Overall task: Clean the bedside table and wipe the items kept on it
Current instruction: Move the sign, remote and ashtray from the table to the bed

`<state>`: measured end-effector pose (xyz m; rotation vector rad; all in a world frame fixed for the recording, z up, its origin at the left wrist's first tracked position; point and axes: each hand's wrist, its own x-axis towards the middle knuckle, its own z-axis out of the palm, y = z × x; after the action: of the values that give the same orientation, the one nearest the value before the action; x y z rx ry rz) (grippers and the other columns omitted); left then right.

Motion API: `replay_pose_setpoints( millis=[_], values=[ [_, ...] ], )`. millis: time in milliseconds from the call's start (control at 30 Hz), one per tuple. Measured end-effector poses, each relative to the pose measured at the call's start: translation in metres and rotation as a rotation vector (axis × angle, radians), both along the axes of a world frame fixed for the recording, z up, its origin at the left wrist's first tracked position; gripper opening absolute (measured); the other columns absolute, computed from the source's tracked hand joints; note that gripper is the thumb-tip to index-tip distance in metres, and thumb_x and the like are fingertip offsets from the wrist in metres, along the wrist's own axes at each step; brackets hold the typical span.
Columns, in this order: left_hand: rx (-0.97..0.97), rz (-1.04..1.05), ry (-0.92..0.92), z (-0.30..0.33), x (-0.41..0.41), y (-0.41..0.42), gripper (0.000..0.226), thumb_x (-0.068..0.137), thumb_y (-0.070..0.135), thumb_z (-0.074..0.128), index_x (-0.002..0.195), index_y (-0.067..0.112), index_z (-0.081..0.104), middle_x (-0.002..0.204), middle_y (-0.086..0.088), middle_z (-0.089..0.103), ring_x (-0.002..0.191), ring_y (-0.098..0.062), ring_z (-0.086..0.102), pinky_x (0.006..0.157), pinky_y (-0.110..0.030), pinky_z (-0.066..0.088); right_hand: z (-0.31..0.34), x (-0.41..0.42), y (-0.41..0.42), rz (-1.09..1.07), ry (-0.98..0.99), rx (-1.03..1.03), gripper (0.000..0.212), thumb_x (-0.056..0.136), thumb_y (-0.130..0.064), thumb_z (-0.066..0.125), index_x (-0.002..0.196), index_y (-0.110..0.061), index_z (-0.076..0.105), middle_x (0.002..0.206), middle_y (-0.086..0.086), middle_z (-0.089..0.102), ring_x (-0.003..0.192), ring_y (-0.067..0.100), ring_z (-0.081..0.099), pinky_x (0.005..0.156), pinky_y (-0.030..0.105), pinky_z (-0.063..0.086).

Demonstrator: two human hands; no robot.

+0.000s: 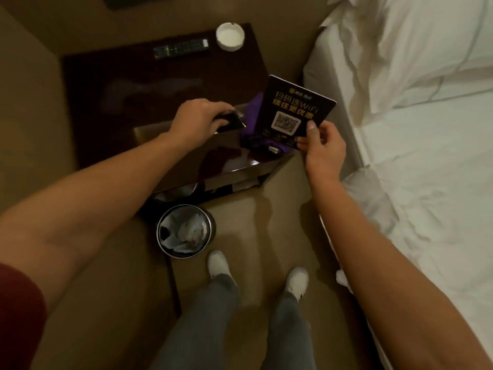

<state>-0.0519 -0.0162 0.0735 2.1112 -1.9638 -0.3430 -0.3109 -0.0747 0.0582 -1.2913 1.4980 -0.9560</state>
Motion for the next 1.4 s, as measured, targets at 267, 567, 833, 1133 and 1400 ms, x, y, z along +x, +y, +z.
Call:
replay_pose_setpoints(
  millis=[267, 567, 833, 1133, 1400],
  values=[
    [0.003, -0.206, -0.02, 0.007, -0.154, -0.056, 0.038, 0.094, 0.025, 0.069, 0.132, 0.026, 0.065, 0.112, -0.013, 0.074, 0.105, -0.034, 0.067, 0.086, -0.045, 0.052, 0.008, -0.162, 0.002, -0.247, 0.022, 0.024, 0.021, 0.106, -0.024, 0.057, 0.114, -0.007, 0.067, 0.096, 0.002, 0.074, 0.08, 0.017, 0.075, 0.077, 0.033, 0.065],
    [0.049, -0.423, 0.008, 0.006, -0.345, -0.089, 0.037, 0.094, 0.022, 0.07, 0.131, 0.018, 0.069, 0.107, -0.018, 0.074, 0.097, -0.038, 0.069, 0.079, -0.043, 0.052, 0.002, -0.349, 0.024, -0.403, 0.035, 0.096, 0.023, 0.106, -0.028, 0.058, 0.115, -0.01, 0.068, 0.1, 0.003, 0.075, 0.08, 0.012, 0.075, 0.081, 0.036, 0.065],
    [0.139, -0.526, 0.041, -0.011, -0.504, -0.107, 0.034, 0.097, 0.026, 0.066, 0.131, 0.024, 0.068, 0.103, -0.015, 0.074, 0.097, -0.037, 0.067, 0.08, -0.043, 0.052, -0.013, -0.491, 0.043, -0.547, 0.036, 0.112, 0.023, 0.106, -0.025, 0.057, 0.116, -0.006, 0.066, 0.097, 0.003, 0.073, 0.076, 0.01, 0.074, 0.076, 0.032, 0.065],
    [0.167, -0.64, 0.01, -0.042, -0.591, -0.126, 0.031, 0.097, 0.023, 0.066, 0.128, 0.024, 0.071, 0.101, -0.013, 0.073, 0.098, -0.034, 0.061, 0.074, -0.041, 0.048, -0.039, -0.562, 0.053, -0.618, 0.023, 0.179, 0.019, 0.107, -0.027, 0.055, 0.115, -0.011, 0.064, 0.104, 0.004, 0.074, 0.087, 0.016, 0.074, 0.074, 0.028, 0.064],
    [0.165, -0.946, -0.089, -0.059, -0.617, -0.159, 0.026, 0.095, 0.025, 0.071, 0.12, 0.02, 0.076, 0.1, -0.01, 0.078, 0.096, -0.032, 0.061, 0.069, -0.035, 0.044, -0.06, -0.569, 0.074, -0.69, 0.014, 0.259, 0.015, 0.107, -0.025, 0.055, 0.113, -0.015, 0.063, 0.103, -0.001, 0.073, 0.088, 0.012, 0.073, 0.079, 0.027, 0.063]
  ],
)
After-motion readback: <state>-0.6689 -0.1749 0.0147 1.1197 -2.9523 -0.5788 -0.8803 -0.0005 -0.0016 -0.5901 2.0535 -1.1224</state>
